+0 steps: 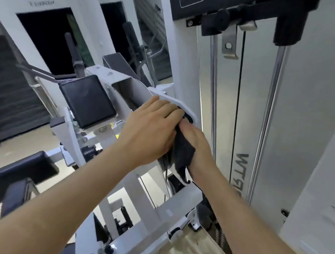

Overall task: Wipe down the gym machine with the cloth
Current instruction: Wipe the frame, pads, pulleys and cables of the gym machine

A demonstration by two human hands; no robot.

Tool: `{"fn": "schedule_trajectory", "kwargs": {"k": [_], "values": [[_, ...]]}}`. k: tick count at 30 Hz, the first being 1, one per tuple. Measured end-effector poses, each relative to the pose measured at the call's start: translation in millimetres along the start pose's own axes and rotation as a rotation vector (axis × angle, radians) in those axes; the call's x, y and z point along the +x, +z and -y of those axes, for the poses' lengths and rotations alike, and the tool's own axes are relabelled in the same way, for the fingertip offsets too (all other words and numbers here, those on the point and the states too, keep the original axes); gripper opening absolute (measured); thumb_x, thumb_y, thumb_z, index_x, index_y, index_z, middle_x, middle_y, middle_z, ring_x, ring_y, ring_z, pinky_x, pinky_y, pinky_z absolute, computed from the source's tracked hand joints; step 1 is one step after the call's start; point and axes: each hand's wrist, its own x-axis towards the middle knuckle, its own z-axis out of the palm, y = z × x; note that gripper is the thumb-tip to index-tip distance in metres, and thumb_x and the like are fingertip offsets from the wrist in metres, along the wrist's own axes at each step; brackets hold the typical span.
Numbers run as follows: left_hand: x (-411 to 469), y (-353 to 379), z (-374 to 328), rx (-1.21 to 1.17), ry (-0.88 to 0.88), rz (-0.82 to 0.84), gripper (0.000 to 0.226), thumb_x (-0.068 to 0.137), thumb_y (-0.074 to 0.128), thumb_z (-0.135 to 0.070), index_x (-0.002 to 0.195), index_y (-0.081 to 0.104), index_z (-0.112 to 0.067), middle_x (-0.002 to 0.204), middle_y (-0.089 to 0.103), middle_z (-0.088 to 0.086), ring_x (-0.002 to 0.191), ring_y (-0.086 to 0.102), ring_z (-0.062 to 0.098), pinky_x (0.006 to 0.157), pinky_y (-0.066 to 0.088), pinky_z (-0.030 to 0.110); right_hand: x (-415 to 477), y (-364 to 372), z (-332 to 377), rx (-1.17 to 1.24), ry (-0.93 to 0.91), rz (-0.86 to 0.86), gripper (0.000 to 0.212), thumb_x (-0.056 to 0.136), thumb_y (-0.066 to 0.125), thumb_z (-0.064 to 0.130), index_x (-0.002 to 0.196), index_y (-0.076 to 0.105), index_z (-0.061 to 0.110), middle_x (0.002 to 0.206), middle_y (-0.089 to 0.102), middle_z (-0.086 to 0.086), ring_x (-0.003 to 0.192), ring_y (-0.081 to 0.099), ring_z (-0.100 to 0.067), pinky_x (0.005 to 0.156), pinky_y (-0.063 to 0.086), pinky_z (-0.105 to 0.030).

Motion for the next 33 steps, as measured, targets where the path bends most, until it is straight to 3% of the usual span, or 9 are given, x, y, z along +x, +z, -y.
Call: {"fn": "schedule_trajectory", "kwargs": {"k": [7, 12, 16, 20, 22, 25, 27, 29, 33], "values": [[16.7, -2.7, 8.9, 0.009, -0.239, -0.008, 0.037, 0.093, 0.033, -0.03, 0.104, 0.067, -0.02, 0.111, 0.066, -0.008, 0.114, 0.054, 0.016, 0.105, 0.025, 0.028, 15.2, -36.5, -13.9, -0.172, 0.164, 0.15, 0.038, 0.097, 0.044, -0.002, 0.06, 0.05, 0.005, 0.057, 0.044, 0.0, 0.056, 0.043, -0.013, 0.054, 0.036, -0.019], [38.4, -7.9, 36.8, -0.018, -0.43, -0.081, 0.037, 0.097, 0.033, -0.026, 0.116, 0.062, -0.012, 0.121, 0.062, 0.003, 0.114, 0.053, 0.024, 0.098, 0.034, 0.032, 74.5, 7.8, 27.9, -0.071, -0.075, 0.258, 0.027, 0.1, 0.048, 0.025, 0.1, 0.065, 0.004, 0.085, 0.064, -0.008, 0.09, 0.058, -0.02, 0.086, 0.049, -0.041], [42.6, -13.0, 69.0, -0.242, -0.753, 0.041, 0.031, 0.098, 0.035, -0.026, 0.117, 0.057, -0.016, 0.111, 0.064, 0.001, 0.103, 0.056, 0.024, 0.086, 0.042, 0.036, 110.0, 45.6, 28.0, -0.146, -0.137, 0.383, 0.033, 0.103, 0.038, 0.029, 0.123, 0.063, 0.022, 0.108, 0.07, 0.007, 0.105, 0.064, -0.007, 0.088, 0.052, -0.023], [47.0, -10.9, 75.2, -0.232, -0.872, 0.035, 0.022, 0.099, 0.032, -0.026, 0.096, 0.049, -0.013, 0.093, 0.057, 0.002, 0.089, 0.053, 0.025, 0.07, 0.037, 0.034, 163.4, 70.8, 37.3, -0.135, -0.021, 0.487, 0.033, 0.102, 0.039, 0.015, 0.087, 0.068, 0.014, 0.082, 0.063, -0.006, 0.082, 0.056, -0.023, 0.075, 0.045, -0.036], [50.5, -12.4, 76.4, -0.114, -0.889, 0.087, 0.008, 0.094, 0.039, -0.018, 0.089, 0.043, -0.014, 0.087, 0.051, -0.002, 0.081, 0.046, 0.021, 0.061, 0.031, 0.03, 182.9, 86.8, 41.6, -0.197, -0.019, 0.551, 0.042, 0.099, 0.041, 0.008, 0.067, 0.065, 0.023, 0.068, 0.057, 0.002, 0.071, 0.047, -0.02, 0.071, 0.038, -0.037], [56.9, -12.1, 80.4, 0.083, -0.877, 0.206, 0.005, 0.09, 0.041, -0.015, 0.092, 0.044, -0.017, 0.082, 0.046, -0.003, 0.077, 0.04, 0.019, 0.052, 0.024, 0.029, 205.2, 103.9, 43.0, -0.186, 0.064, 0.551, 0.024, 0.1, 0.047, 0.007, 0.111, 0.069, 0.009, 0.091, 0.063, -0.006, 0.077, 0.055, -0.018, 0.072, 0.048, -0.025], [58.0, -14.6, 88.3, 0.186, -0.862, 0.182, 0.008, 0.091, 0.04, -0.019, 0.086, 0.047, -0.018, 0.073, 0.046, -0.003, 0.073, 0.04, 0.021, 0.054, 0.024, 0.03, 207.5, 104.3, 47.2, -0.202, 0.132, 0.597, 0.018, 0.099, 0.048, 0.007, 0.094, 0.066, 0.006, 0.078, 0.054, -0.007, 0.066, 0.046, -0.017, 0.059, 0.044, -0.027], [52.2, -17.6, 99.5, 0.364, -0.768, 0.109, 0.021, 0.091, 0.037, -0.028, 0.076, 0.05, -0.022, 0.068, 0.05, -0.006, 0.07, 0.043, 0.02, 0.067, 0.025, 0.03, 205.4, 94.8, 46.9, -0.376, 0.025, 0.685, 0.029, 0.097, 0.047, 0.009, 0.069, 0.054, 0.007, 0.066, 0.045, -0.007, 0.061, 0.039, -0.018, 0.059, 0.036, -0.03], [34.0, -21.8, 137.8, 0.228, -0.836, 0.115, 0.029, 0.088, 0.033, -0.038, 0.078, 0.057, -0.027, 0.078, 0.061, -0.006, 0.076, 0.056, 0.021, 0.062, 0.032, 0.029, 206.5, 88.2, 52.2, -0.757, -0.262, 0.806, 0.024, 0.097, 0.049, 0.026, 0.102, 0.071, 0.019, 0.094, 0.072, -0.005, 0.086, 0.066, -0.017, 0.082, 0.051, -0.033]]}}
